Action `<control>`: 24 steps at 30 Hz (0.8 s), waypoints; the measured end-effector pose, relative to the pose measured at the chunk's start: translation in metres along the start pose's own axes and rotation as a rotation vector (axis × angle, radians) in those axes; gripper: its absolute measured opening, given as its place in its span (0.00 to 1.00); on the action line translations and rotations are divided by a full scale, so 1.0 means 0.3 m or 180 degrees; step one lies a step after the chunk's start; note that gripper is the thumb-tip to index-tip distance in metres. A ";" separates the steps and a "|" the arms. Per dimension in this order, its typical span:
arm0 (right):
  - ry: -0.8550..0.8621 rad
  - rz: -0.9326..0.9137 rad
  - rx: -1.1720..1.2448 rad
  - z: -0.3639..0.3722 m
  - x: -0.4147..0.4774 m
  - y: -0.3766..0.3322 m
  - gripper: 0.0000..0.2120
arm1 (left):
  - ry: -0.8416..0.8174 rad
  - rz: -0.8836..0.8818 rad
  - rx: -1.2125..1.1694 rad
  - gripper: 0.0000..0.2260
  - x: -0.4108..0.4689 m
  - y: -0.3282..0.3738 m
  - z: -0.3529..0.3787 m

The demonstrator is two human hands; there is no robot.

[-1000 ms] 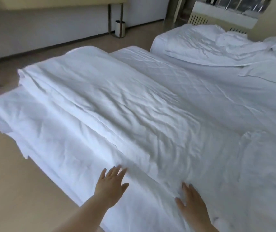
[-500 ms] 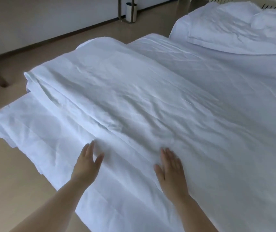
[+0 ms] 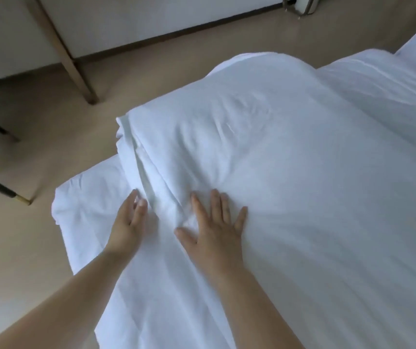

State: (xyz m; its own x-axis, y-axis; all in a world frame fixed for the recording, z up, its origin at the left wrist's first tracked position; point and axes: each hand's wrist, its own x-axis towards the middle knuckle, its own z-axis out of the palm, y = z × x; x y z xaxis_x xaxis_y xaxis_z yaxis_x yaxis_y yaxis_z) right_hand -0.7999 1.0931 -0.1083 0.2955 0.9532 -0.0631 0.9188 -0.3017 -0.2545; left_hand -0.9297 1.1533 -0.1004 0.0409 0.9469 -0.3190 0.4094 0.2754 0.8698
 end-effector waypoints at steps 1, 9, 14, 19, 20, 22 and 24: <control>0.0020 -0.0038 -0.0075 0.021 0.020 -0.020 0.36 | 0.0011 -0.0061 -0.0143 0.15 0.064 0.025 0.001; 0.0123 0.0238 -0.0299 0.075 0.297 -0.181 0.40 | -0.0006 -0.0881 -0.0524 0.38 0.609 0.148 -0.046; 0.0072 0.0128 -0.0425 0.101 0.559 -0.369 0.45 | -0.0799 -0.2007 -0.1072 0.18 0.842 0.167 -0.135; 0.0279 0.0026 -0.0550 0.172 0.592 -0.379 0.51 | -0.1071 -0.2547 -0.1356 0.17 0.982 0.152 -0.130; 0.0391 -0.0027 -0.0577 0.179 0.587 -0.374 0.50 | -0.1162 -0.2538 -0.1434 0.17 0.993 0.142 -0.123; 0.0487 -0.0123 -0.0643 0.186 0.584 -0.368 0.48 | -0.1282 -0.2506 -0.1589 0.18 0.995 0.126 -0.115; 0.0459 -0.0172 -0.0606 0.200 0.580 -0.358 0.45 | -0.1178 -0.2373 -0.1842 0.18 1.002 0.111 -0.121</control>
State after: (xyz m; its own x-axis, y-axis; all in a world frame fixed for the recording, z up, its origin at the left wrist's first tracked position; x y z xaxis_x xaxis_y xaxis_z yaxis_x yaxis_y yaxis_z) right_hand -0.8627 1.2924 -0.1499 0.2662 0.9599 0.0876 0.9630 -0.2611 -0.0663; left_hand -0.9370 1.4531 -0.1535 0.2752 0.4168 -0.8663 -0.0546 0.9064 0.4188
